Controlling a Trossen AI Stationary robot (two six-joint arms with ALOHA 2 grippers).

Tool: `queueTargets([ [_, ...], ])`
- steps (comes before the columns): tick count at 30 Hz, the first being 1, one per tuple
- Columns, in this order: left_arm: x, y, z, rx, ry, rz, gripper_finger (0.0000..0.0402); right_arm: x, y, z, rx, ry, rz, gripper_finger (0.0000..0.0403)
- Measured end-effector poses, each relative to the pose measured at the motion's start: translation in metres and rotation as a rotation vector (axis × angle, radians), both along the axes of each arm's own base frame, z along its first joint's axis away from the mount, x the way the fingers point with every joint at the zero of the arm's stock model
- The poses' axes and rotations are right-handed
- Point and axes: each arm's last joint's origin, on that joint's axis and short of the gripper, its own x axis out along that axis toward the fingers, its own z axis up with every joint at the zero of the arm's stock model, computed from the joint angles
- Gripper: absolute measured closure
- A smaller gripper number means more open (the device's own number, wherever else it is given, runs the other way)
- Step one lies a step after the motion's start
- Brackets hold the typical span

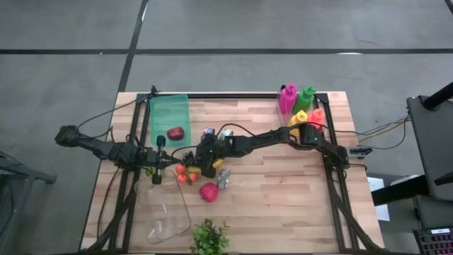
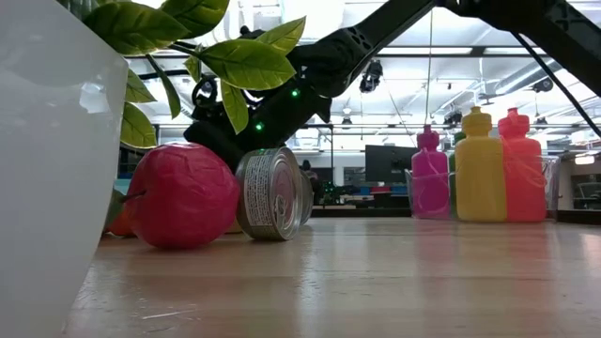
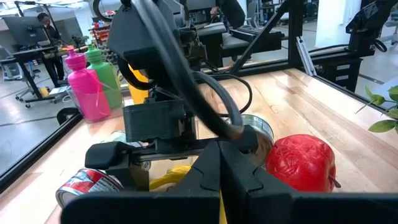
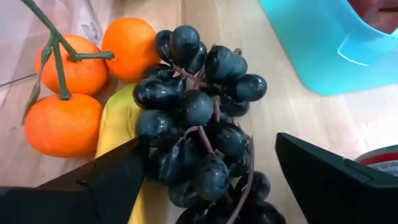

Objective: Pick & Place Food Item
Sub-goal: Put the grapes into the green bin

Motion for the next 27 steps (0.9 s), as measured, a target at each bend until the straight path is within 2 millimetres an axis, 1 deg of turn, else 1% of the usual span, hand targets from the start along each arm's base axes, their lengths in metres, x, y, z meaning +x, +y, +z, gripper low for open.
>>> queueTargets([
  [6, 0.0, 0.0, 0.0, 0.003, 0.0, -0.001, 0.0402, -0.0003, 0.0005, -0.0006, 0.001, 0.005, 0.004, 0.0138],
  [11, 0.0, 0.0, 0.0, 0.003, 0.0, 0.0, 0.0402, -0.0005, 0.0005, -0.0014, 0.001, 0.008, 0.004, 0.0182],
  [19, 0.0, 0.0, 0.0, 0.003, 0.0, 0.0, 0.0402, -0.0006, 0.0005, -0.0019, 0.001, 0.01, 0.004, 0.0228],
  [27, 0.0, 0.0, 0.0, 0.003, 0.0, -0.001, 0.0402, -0.0006, 0.0005, -0.0021, 0.001, 0.009, 0.004, 0.0261],
])
